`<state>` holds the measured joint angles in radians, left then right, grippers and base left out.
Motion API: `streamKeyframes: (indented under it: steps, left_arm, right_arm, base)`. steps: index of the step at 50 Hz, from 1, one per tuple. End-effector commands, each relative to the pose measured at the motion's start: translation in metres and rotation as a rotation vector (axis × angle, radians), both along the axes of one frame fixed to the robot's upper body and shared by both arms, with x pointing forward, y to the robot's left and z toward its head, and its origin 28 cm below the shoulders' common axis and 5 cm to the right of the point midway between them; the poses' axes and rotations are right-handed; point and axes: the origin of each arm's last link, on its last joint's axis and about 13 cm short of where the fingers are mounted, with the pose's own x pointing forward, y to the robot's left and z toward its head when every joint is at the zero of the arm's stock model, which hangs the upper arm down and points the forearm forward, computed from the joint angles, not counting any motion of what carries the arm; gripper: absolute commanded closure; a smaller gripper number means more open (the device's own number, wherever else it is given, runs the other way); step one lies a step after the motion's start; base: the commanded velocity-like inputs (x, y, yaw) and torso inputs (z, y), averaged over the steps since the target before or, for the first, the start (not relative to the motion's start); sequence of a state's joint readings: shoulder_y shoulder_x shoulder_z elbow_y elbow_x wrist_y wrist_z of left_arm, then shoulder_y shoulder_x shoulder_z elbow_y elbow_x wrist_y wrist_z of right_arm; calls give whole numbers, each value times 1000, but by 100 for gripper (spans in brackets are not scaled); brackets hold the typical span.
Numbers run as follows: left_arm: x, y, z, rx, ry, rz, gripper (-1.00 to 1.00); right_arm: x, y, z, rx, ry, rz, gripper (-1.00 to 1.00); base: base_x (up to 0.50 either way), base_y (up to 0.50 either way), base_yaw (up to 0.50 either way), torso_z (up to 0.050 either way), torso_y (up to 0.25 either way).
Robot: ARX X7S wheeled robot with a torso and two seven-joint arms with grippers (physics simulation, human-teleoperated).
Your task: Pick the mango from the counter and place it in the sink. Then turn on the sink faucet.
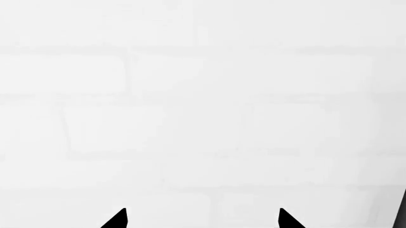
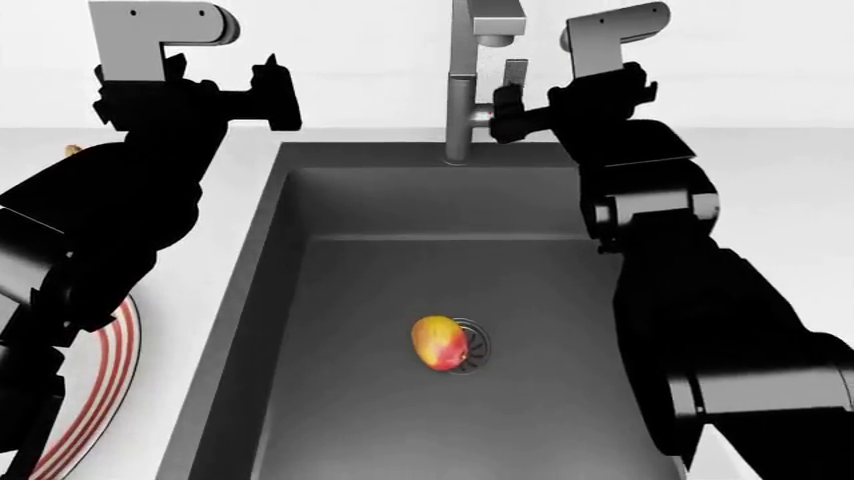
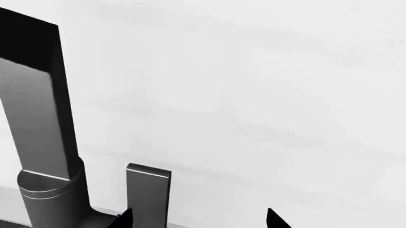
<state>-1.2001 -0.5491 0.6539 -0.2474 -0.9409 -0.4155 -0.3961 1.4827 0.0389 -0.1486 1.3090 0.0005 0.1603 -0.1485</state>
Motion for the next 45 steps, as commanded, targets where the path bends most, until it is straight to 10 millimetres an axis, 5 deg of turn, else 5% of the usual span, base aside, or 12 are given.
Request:
streamKeyframes:
  steps: [1,45]
  left_arm:
    - [0,0,1,1,-1,1,-100]
    - [1,3,0,16,5,14,-100]
  right_arm:
    - [0,7,4,-9,-4,38,-100]
    - [1,11,21,-5,-44,50,-100]
  base:
    - [0,0,0,0,0]
    - [0,0,0,0,-32]
